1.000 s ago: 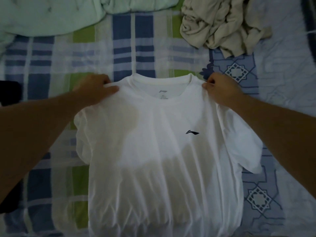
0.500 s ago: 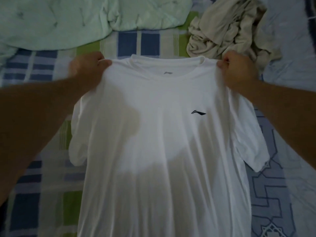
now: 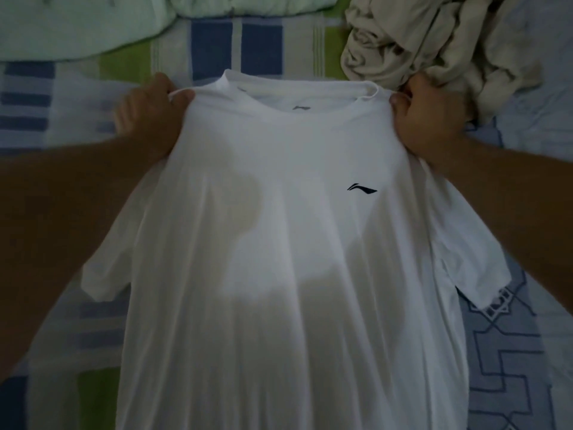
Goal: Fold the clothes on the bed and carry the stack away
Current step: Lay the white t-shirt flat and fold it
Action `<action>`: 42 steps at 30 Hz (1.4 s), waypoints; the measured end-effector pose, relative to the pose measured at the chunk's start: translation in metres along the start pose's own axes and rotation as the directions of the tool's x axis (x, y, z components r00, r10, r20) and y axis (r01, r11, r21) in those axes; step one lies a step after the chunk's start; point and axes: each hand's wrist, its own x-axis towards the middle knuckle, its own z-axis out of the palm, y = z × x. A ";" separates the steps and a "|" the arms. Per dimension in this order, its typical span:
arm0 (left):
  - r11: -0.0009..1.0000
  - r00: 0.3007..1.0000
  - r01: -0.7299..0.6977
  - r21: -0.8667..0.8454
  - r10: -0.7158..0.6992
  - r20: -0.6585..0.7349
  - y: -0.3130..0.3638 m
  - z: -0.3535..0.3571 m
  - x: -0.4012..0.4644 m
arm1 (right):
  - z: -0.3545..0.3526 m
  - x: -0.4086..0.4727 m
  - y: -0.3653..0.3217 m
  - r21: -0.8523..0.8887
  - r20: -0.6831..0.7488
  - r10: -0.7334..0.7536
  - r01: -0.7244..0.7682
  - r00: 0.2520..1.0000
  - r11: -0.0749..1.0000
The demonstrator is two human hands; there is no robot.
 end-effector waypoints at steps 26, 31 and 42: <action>0.811 0.695 -0.575 -0.107 0.554 0.458 0.320 0.023 -0.178 | -0.109 -0.159 0.153 0.667 0.744 0.144 -0.737 0.653 -0.105; 0.842 0.737 -0.538 0.044 0.445 0.508 0.328 0.037 -0.188 | -0.115 -0.167 0.171 0.462 0.863 -0.086 -0.848 0.497 -0.260; 0.893 0.805 -0.438 0.101 0.340 0.487 0.349 0.044 -0.192 | -0.113 -0.162 0.208 0.693 0.104 0.369 -0.333 0.924 0.639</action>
